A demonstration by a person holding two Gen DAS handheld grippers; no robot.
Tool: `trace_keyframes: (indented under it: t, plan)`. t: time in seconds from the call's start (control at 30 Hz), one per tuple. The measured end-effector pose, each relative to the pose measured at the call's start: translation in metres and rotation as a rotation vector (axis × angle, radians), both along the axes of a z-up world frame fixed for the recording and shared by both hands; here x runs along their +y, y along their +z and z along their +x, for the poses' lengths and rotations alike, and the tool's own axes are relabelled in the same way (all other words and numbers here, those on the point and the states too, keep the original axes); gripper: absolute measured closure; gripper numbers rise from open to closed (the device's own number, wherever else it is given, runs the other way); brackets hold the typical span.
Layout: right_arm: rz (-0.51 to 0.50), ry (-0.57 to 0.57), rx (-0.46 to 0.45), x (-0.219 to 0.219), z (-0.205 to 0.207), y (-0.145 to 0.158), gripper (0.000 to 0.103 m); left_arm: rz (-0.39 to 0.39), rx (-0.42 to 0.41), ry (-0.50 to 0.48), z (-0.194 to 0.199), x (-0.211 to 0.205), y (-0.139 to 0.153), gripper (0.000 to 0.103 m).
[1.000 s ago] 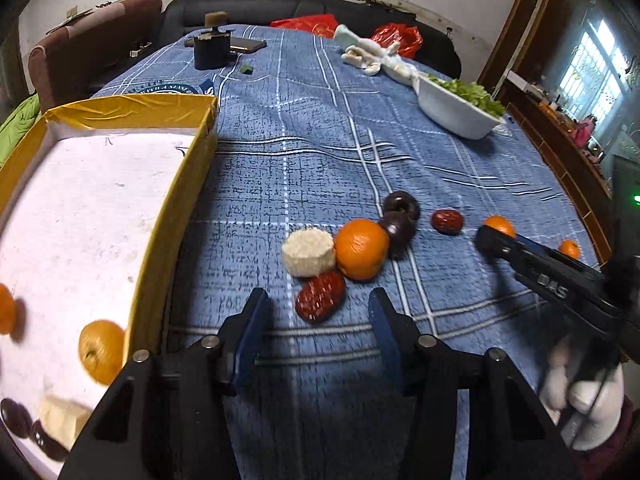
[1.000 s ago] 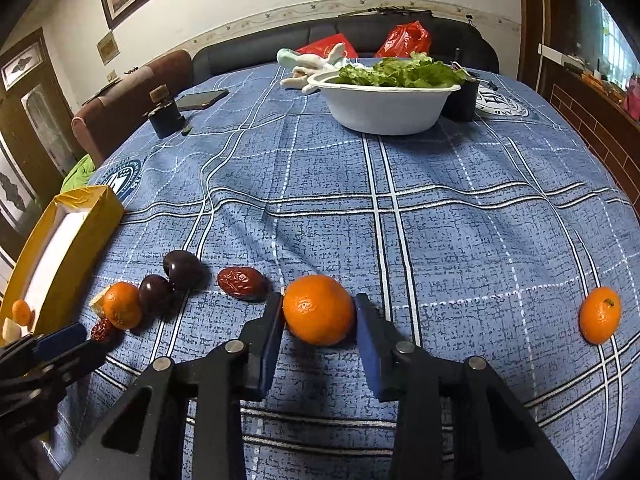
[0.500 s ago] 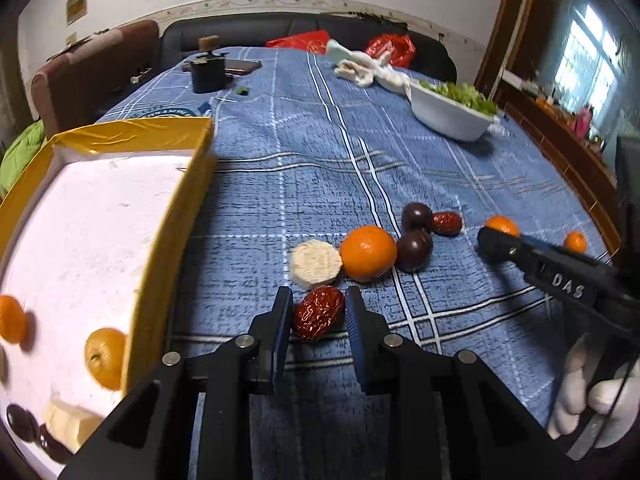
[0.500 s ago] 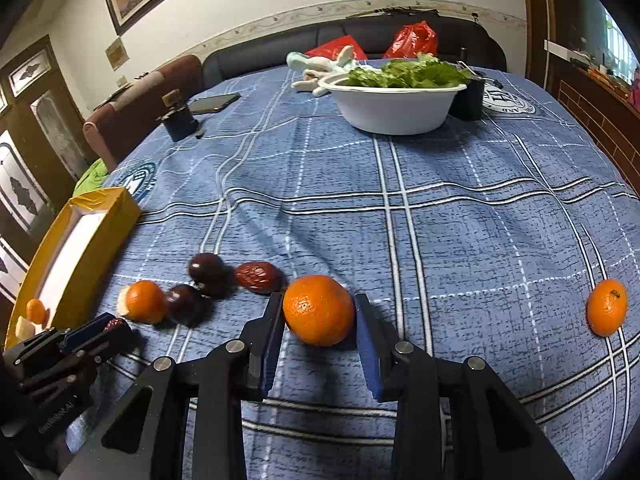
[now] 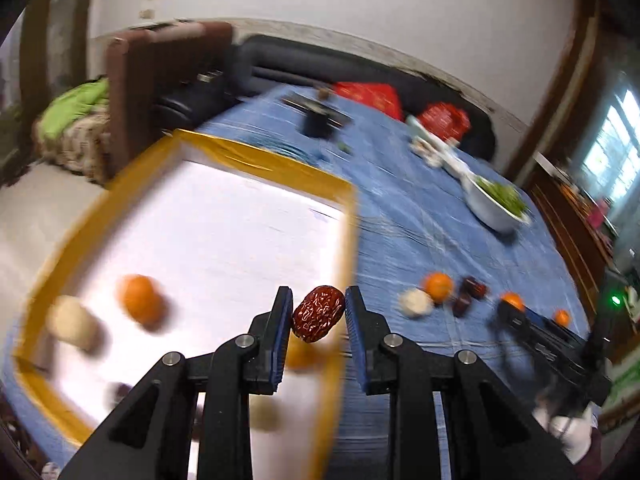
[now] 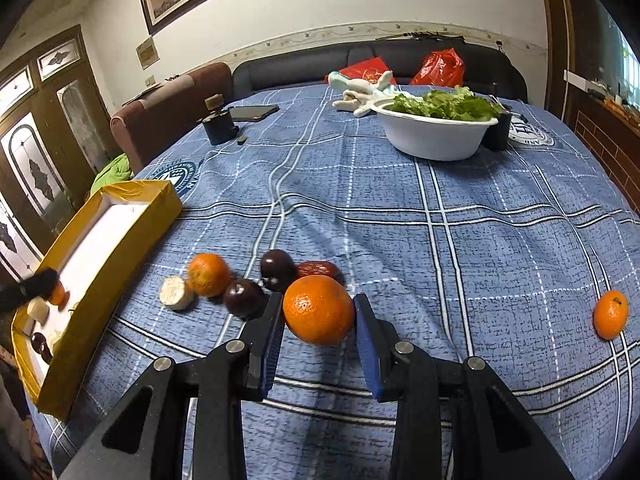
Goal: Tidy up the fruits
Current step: 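Carry the red date and tangerine into the tray and open both tools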
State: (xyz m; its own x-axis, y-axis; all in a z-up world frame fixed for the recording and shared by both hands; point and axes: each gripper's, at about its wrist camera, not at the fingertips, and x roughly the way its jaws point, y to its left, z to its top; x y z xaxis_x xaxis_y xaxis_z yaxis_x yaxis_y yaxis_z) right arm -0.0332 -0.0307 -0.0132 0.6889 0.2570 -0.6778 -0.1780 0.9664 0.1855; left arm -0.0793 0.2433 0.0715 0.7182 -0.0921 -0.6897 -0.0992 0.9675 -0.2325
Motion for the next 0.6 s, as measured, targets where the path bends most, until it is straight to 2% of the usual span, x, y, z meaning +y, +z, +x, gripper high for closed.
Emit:
trace_keyframes:
  t: [0.1,0.23,0.4,0.6]
  plan:
    - [0.030,0.023,0.002,0.009,-0.006,0.008,0.065,-0.022,-0.009,0.067,-0.010,0.035,0.000,0.077]
    - [0.088,0.107,0.026,0.039,-0.014,0.020,0.065,-0.077,0.016,0.118,-0.018,0.066,-0.016,0.077]
    - [0.071,0.264,0.038,0.108,-0.021,0.035,0.065,-0.086,0.026,0.135,-0.025,0.082,-0.027,0.077]
    - [0.044,0.399,0.090,0.187,-0.022,0.030,0.064,-0.113,0.045,0.176,-0.027,0.106,-0.038,0.077]
